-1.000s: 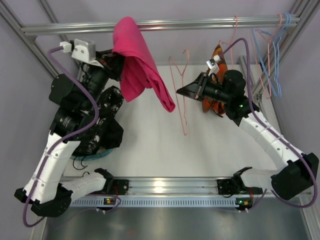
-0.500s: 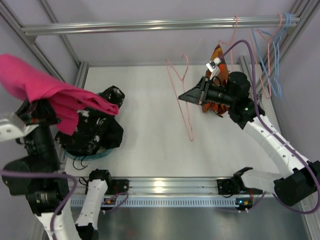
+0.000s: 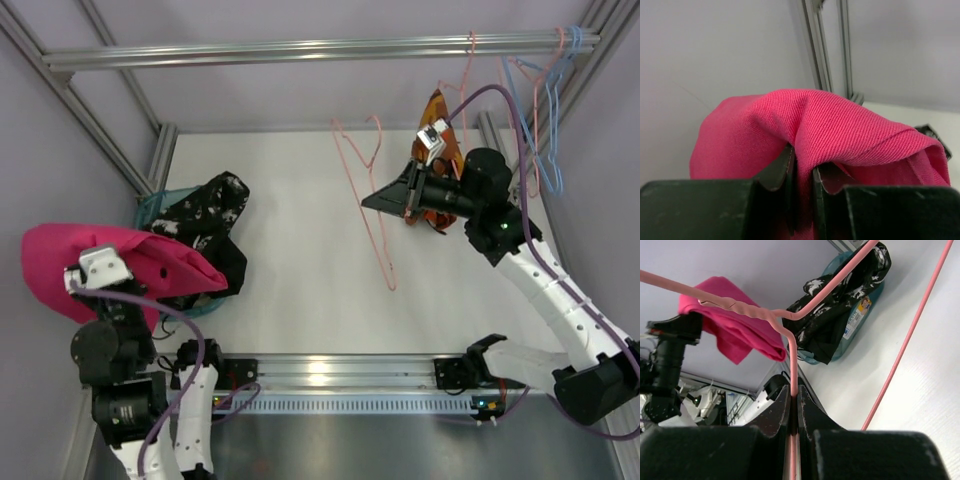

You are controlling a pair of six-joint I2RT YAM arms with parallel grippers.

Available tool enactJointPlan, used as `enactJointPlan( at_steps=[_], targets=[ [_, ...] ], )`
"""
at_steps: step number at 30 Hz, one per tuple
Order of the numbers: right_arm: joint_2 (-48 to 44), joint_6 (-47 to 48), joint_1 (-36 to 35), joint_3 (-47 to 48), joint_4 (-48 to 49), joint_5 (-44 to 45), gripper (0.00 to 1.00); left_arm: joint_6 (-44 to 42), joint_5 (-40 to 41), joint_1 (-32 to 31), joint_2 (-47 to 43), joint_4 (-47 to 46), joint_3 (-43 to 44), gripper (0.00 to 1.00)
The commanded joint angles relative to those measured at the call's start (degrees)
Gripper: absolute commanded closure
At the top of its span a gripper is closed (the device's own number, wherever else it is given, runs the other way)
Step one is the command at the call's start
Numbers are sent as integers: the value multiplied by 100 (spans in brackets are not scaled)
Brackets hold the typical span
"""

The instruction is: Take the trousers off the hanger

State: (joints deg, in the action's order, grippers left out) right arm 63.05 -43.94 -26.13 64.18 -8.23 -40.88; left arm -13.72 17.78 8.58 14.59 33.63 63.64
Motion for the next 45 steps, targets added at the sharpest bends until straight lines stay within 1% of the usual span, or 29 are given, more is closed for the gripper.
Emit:
enactJointPlan(
  at_steps=[1, 2, 3, 6, 7, 8, 10, 11, 12, 14, 15, 18, 19, 21, 22, 23, 24, 25, 26, 28, 29, 32, 33, 36, 38, 40, 42, 43, 45],
  targets=[
    [-345, 333, -24, 288, -134, -25, 100, -544, -178, 21, 0, -629, -412, 100],
    [-398, 403, -32, 305, -205, 10, 100, -527, -231, 21, 139, -742, -744, 100],
    [-477, 543, -33, 314, -353, 19, 100, -440, -275, 21, 245, -857, -869, 100],
    [-661, 833, -24, 358, -556, -77, 100, -255, -687, 21, 807, -1576, -1414, 100],
    [-706, 930, -32, 384, -627, -95, 100, -185, -653, 21, 1026, -2031, -1537, 100],
    [-758, 1036, -24, 419, -706, -104, 100, -132, -644, 21, 1516, -2183, -1704, 100],
    [-864, 1361, -15, 568, -1074, -104, 100, -27, -600, 21, 2045, -2421, -1767, 100],
    [-908, 1467, -6, 621, -1215, -78, 100, 9, -635, 21, 2509, -2561, -1776, 100],
    [-1004, 1650, -6, 657, -1495, -43, 100, 27, -740, 21, 2714, -2615, -1776, 100],
    [-1101, 1748, 64, 718, -1794, 2, 100, 202, -986, 21, 3170, -2703, -1802, 88],
    [-1189, 1853, 116, 745, -1875, 1, 100, 237, -1222, 21, 3286, -2704, -1811, 75],
    [-1321, 2020, 301, 789, -2121, -95, 100, 334, -1505, 21, 3498, -2695, -1907, 61],
    [-1339, 2065, 371, 824, -2208, -165, 100, 395, -1749, 21, 3489, -2669, -1925, 46],
    [-1374, 2214, 416, 850, -2437, -271, 100, 405, -2390, 21, 3288, -2337, -1864, 34],
    [-1357, 2293, 442, 902, -2542, -349, 100, 231, -2750, 21, 3165, -2186, -1820, 29],
    [-1330, 2372, 442, 929, -2822, -394, 100, 107, -3572, 21, 2886, -2002, -1680, 22],
    [-1269, 2573, 433, 964, -2964, -429, 100, 54, -3902, 21, 2744, -1870, -1601, 20],
    [-1225, 2671, 433, 1025, -3130, -490, 100, -182, -4270, 21, 2612, -1477, -1487, 18],
    [-1181, 2776, 442, 1070, -3428, -552, 100, -358, -5223, 21, 2384, -1273, -1199, 18],
    [-979, 3127, 442, 1219, -3720, -805, 100, -570, -6080, 21, 2181, -904, -742, 17],
    [-891, 3198, 442, 1237, -3843, -877, 100, -536, -6711, 21, 2075, -867, -599, 17],
    [-829, 3287, 433, 1263, -3835, -1009, 100, -167, -7524, 21, 2170, -867, -37, 17],
    [-716, 3374, 433, 1307, -3853, -1062, 100, -88, -8153, 21, 2249, -867, 95, 17],
    [-434, 3542, 372, 1447, -3950, -1281, 100, 132, -9052, 21, 2627, -867, 500, 19],
    [-294, 3585, 310, 1500, -3950, -1562, 100, -25, -9275, 21, 2890, -893, 693, 19],
    [-57, 3577, 223, 1614, -3950, -1781, 100, -368, -9573, 21, 3092, -884, 834, 19],
    [242, 3533, 135, 1807, -3906, -1870, 100, -448, -9749, 12, 3312, -893, 992, 19],
    [409, 3542, 13, 1878, -3862, -1905, 100, -439, -9785, -49, 3583, -893, 1193, 19],
    [533, 3629, -137, 2089, -3827, -1923, 100, -482, -9689, -207, 3813, -893, 1379, 20]
  ],
)
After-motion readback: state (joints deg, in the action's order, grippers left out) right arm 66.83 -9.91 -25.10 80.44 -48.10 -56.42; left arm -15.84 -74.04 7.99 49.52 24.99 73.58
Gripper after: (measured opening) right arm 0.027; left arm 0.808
